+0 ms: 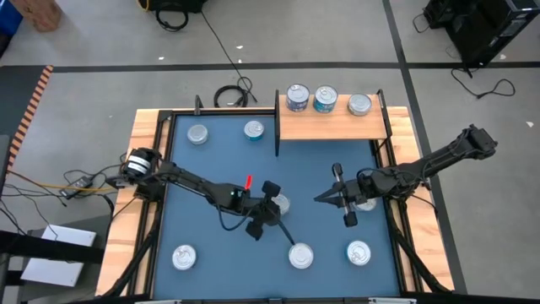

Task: Stack canned seafood by type on shelf
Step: Stack the center green tuna can on top of the green tuna can on the shelf

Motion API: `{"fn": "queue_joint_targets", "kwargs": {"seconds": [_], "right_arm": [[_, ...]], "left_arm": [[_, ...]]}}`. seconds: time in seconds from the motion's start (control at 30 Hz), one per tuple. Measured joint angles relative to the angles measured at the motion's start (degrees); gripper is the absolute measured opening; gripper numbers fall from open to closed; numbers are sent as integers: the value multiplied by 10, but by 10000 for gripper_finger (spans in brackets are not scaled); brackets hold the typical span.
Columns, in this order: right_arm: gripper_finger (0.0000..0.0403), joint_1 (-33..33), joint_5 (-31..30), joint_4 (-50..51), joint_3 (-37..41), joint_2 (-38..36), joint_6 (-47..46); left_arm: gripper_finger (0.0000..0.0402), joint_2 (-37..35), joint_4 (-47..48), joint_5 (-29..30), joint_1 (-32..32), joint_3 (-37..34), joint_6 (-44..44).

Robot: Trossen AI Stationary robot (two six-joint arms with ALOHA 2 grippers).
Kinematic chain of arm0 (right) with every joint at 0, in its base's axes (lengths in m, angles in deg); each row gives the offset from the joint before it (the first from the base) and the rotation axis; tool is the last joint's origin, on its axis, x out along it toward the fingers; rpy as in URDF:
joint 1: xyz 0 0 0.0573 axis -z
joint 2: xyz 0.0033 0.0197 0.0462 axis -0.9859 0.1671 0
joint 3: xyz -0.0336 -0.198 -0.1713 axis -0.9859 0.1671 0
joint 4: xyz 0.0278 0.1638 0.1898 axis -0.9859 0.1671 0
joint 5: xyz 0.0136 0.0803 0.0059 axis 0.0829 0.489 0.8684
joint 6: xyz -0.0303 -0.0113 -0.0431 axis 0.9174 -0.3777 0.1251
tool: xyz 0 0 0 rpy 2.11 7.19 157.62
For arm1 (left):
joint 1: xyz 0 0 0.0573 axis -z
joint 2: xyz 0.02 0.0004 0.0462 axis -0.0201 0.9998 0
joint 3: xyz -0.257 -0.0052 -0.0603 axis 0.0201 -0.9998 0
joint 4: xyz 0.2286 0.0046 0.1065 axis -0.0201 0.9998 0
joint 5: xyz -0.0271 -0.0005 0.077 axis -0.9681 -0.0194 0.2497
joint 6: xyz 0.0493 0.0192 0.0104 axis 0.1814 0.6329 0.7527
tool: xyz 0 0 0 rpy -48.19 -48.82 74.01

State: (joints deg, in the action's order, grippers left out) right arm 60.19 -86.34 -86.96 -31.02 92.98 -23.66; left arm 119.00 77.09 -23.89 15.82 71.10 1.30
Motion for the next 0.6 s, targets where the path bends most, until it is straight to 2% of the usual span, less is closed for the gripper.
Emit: {"fn": "queue_joint_targets", "kwargs": {"seconds": [0.2,0.4,0.6], "right_arm": [[38,-19,-11,-40,0,82,-40],[55,-42,-102,-69,-3,183,-77],[75,-59,-167,-66,-48,278,-90]], "left_arm": [[1,-9,21,-7,0,1,-46],[0,-9,30,-7,4,1,-65],[0,-9,30,-9,5,1,-65]]}}
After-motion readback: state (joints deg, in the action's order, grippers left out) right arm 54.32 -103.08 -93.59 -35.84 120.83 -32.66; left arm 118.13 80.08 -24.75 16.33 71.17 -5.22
